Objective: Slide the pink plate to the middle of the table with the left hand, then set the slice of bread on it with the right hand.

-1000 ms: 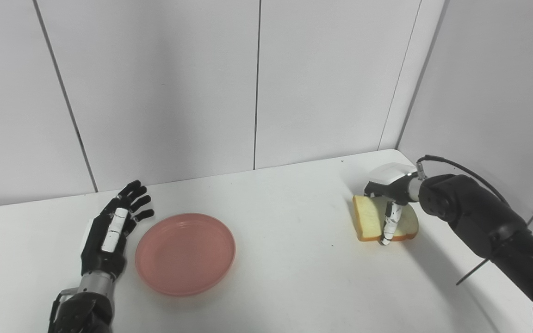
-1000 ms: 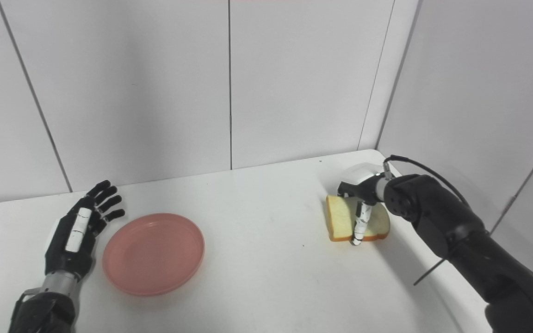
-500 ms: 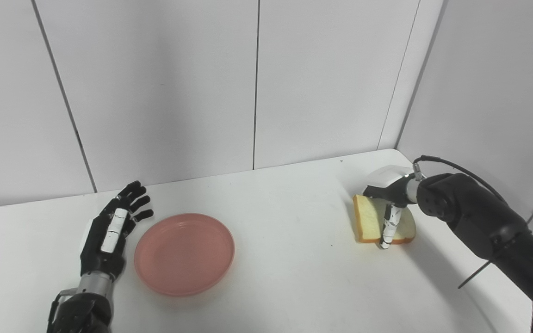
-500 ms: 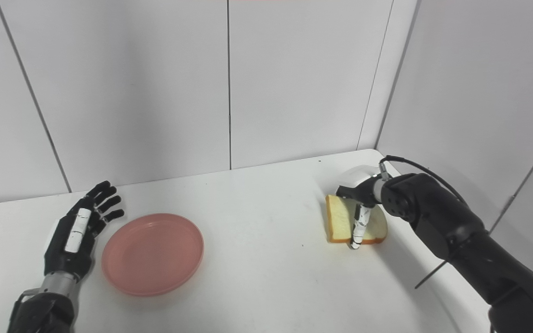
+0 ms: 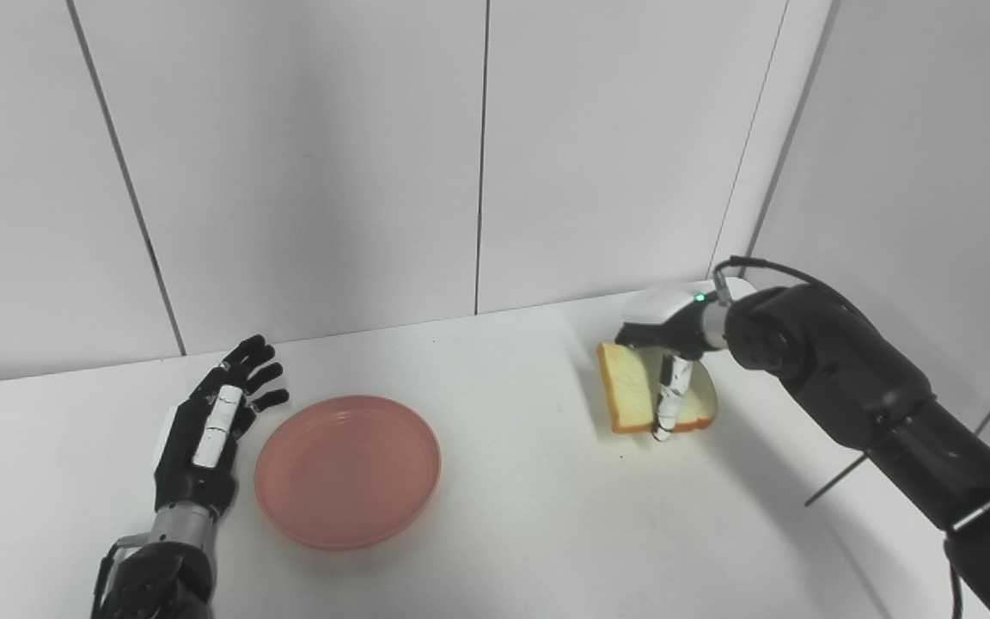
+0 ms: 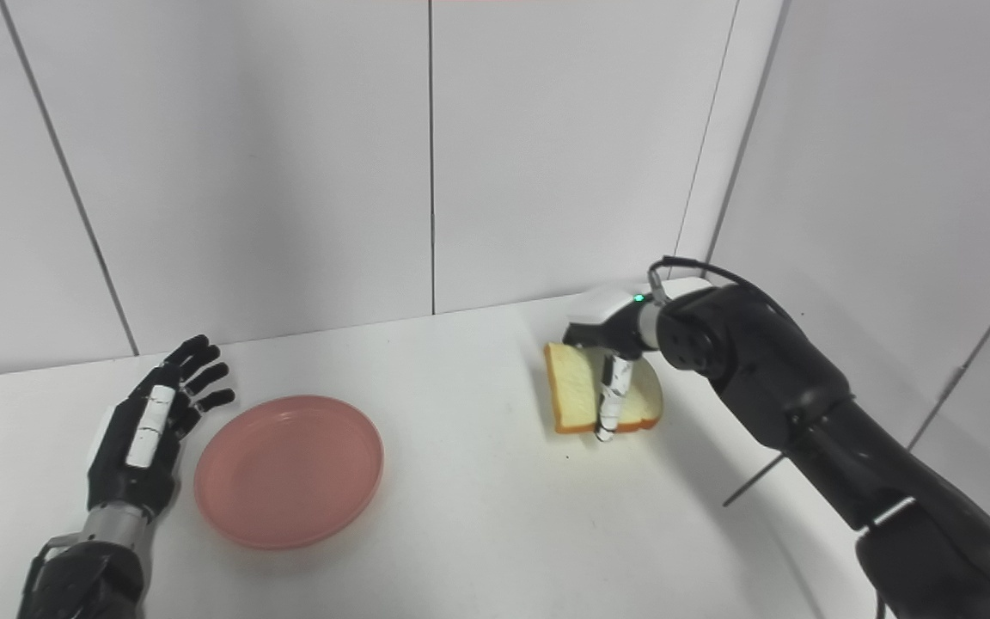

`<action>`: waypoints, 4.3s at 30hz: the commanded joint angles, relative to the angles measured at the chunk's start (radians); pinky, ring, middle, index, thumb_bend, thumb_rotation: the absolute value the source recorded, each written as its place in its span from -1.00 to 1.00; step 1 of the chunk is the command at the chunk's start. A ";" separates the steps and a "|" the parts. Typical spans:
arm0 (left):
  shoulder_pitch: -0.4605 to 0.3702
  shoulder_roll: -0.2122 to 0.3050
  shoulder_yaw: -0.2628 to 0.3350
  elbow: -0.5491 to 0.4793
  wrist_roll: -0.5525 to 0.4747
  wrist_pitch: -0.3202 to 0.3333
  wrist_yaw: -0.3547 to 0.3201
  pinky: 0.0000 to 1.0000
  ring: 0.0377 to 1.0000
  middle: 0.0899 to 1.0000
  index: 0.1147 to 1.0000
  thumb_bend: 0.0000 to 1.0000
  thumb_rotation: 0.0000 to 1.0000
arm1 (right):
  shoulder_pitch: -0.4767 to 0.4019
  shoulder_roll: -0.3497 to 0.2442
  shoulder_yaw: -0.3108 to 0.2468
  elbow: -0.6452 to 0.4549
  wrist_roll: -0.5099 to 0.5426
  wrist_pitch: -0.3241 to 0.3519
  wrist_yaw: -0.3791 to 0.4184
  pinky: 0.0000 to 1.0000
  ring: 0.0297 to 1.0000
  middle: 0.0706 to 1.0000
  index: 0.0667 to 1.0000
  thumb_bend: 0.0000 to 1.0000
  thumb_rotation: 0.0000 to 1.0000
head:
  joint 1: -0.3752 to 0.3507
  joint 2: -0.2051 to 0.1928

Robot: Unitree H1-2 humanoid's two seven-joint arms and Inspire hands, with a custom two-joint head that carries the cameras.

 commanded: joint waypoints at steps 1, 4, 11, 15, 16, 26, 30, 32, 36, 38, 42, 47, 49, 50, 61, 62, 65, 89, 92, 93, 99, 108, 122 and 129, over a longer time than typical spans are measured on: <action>0.040 -0.024 -0.004 0.022 -0.001 -0.013 0.000 0.37 0.60 0.63 0.46 0.83 0.39 | -0.069 -0.008 0.002 -0.023 -0.010 -0.024 0.004 -0.21 -0.13 0.01 0.36 0.42 -0.28 | 0.002 0.001; 0.040 -0.028 -0.007 0.023 0.000 -0.019 0.000 0.36 0.59 0.62 0.45 0.82 0.39 | -0.108 0.019 0.023 -0.028 -0.018 -0.026 0.017 -0.19 -0.10 0.05 0.38 0.42 -0.25 | 0.024 0.001; 0.039 -0.042 -0.013 0.029 0.021 -0.028 0.027 0.34 0.58 0.62 0.43 0.78 0.39 | -0.186 0.086 0.049 -0.013 -0.016 -0.059 0.010 -0.18 -0.07 0.09 0.35 0.45 -0.19 | 0.065 -0.003; 0.038 -0.051 -0.021 0.031 0.037 -0.030 0.046 0.34 0.58 0.64 0.44 0.81 0.40 | -0.221 0.127 0.066 -0.007 -0.012 -0.071 0.013 -0.16 -0.05 0.10 0.33 0.44 -0.21 | 0.091 -0.003; 0.038 -0.052 -0.022 0.031 0.040 -0.031 0.049 0.34 0.58 0.64 0.45 0.81 0.40 | -0.227 0.131 0.069 -0.006 -0.013 -0.077 0.013 -0.16 -0.05 0.10 0.32 0.45 -0.20 | 0.091 -0.003; 0.011 -0.085 -0.034 0.083 0.081 -0.054 0.109 0.32 0.57 0.63 0.42 0.88 0.43 | -0.259 0.225 0.091 -0.008 -0.012 -0.085 0.005 -0.14 -0.04 0.11 0.32 0.46 -0.21 | 0.198 -0.012; 0.005 -0.097 -0.043 0.090 0.101 -0.054 0.132 0.34 0.56 0.61 0.43 0.88 0.45 | -0.264 0.262 0.096 -0.004 -0.013 -0.100 -0.024 -0.17 -0.07 0.08 0.32 0.47 -0.19 | 0.239 -0.013; 0.005 -0.101 -0.046 0.086 0.110 -0.054 0.142 0.32 0.54 0.58 0.41 0.88 0.45 | -0.271 0.286 0.102 0.000 -0.016 -0.102 -0.030 -0.20 -0.10 0.07 0.33 0.45 -0.18 | 0.260 -0.013; 0.003 -0.104 -0.049 0.083 0.118 -0.055 0.159 0.33 0.52 0.54 0.45 0.86 0.44 | -0.278 0.325 0.101 0.017 0.002 -0.112 -0.041 -0.21 -0.11 0.04 0.31 0.43 -0.23 | 0.289 -0.014; 0.004 -0.104 -0.046 0.079 0.114 -0.055 0.160 0.32 0.52 0.54 0.48 0.84 0.43 | -0.279 0.348 0.103 0.018 0.006 -0.107 -0.044 -0.24 -0.14 0.00 0.29 0.42 -0.26 | 0.305 -0.016; 0.005 -0.103 -0.046 0.075 0.119 -0.055 0.171 0.27 0.50 0.53 0.49 0.83 0.42 | -0.285 0.375 0.119 0.026 0.001 -0.124 -0.054 -0.23 -0.13 0.01 0.30 0.43 -0.25 | 0.321 -0.018; 0.004 -0.097 -0.045 0.074 0.122 -0.053 0.181 0.29 0.50 0.52 0.49 0.87 0.44 | -0.286 0.404 0.141 0.033 -0.013 -0.136 -0.065 -0.15 -0.07 0.07 0.30 0.45 -0.24 | 0.327 -0.019; 0.004 -0.096 -0.043 0.072 0.118 -0.055 0.176 0.23 0.47 0.51 0.49 0.88 0.46 | -0.283 0.412 0.148 0.041 -0.016 -0.145 -0.070 -0.15 -0.06 0.09 0.31 0.45 -0.24 | 0.329 -0.019; 0.004 -0.096 -0.042 0.073 0.118 -0.055 0.177 0.23 0.47 0.51 0.49 0.88 0.46 | -0.281 0.417 0.153 0.044 -0.019 -0.148 -0.070 -0.15 -0.06 0.09 0.31 0.45 -0.24 | 0.329 -0.019; 0.002 -0.093 -0.043 0.071 0.123 -0.054 0.179 0.25 0.49 0.51 0.50 0.88 0.55 | -0.248 0.457 0.179 0.057 -0.035 -0.139 -0.077 -0.11 -0.02 0.10 0.30 0.51 -0.26 | 0.329 -0.014; 0.001 -0.093 -0.043 0.072 0.123 -0.055 0.178 0.25 0.49 0.51 0.50 0.88 0.56 | -0.245 0.459 0.180 0.056 -0.036 -0.136 -0.076 -0.10 -0.03 0.08 0.30 0.51 -0.26 | 0.329 -0.014; 0.004 -0.095 -0.049 0.064 0.130 -0.054 0.179 0.24 0.48 0.52 0.53 0.88 0.61 | -0.231 0.466 0.184 0.056 -0.046 -0.136 -0.080 -0.07 -0.08 0.01 0.29 0.51 -0.24 | 0.331 -0.013; 0.018 -0.096 -0.053 0.044 0.127 -0.055 0.184 0.15 0.50 0.52 0.52 0.81 0.85 | -0.192 0.461 0.236 0.130 -0.109 -0.187 -0.186 0.11 0.29 0.34 0.34 0.46 -0.26 | 0.328 0.000; 0.019 -0.097 -0.053 0.045 0.127 -0.054 0.186 0.15 0.49 0.52 0.53 0.82 0.84 | -0.185 0.457 0.230 0.118 -0.120 -0.194 -0.222 0.07 0.26 0.35 0.37 0.54 -0.24 | 0.327 0.000; 0.018 -0.097 -0.053 0.046 0.128 -0.054 0.186 0.15 0.49 0.52 0.54 0.82 0.84 | -0.183 0.457 0.229 0.117 -0.124 -0.198 -0.234 0.05 0.25 0.35 0.37 0.59 -0.22 | 0.328 0.001; 0.018 -0.097 -0.051 0.049 0.123 -0.054 0.181 0.16 0.48 0.53 0.54 0.84 0.82 | -0.186 0.450 0.230 0.121 -0.128 -0.231 -0.258 0.32 0.44 0.46 0.41 0.78 -0.15 | 0.328 0.001; 0.021 -0.095 -0.052 0.049 0.124 -0.055 0.173 0.16 0.49 0.55 0.57 0.86 0.82 | -0.197 0.440 0.226 0.108 -0.125 -0.236 -0.234 0.82 0.69 0.63 0.44 1.00 -0.08 | 0.320 0.005; 0.023 -0.096 -0.049 0.046 0.121 -0.055 0.177 0.17 0.48 0.54 0.58 0.87 0.79 | -0.223 0.417 0.196 0.023 -0.104 -0.214 -0.131 0.73 0.76 0.68 0.44 1.00 -0.11 | 0.312 0.007; 0.021 -0.097 -0.048 0.047 0.123 -0.054 0.180 0.14 0.48 0.54 0.56 0.86 0.79 | -0.177 0.405 0.072 -0.028 0.046 -0.175 -0.102 0.61 0.72 0.64 0.41 1.00 -0.11 | 0.313 0.007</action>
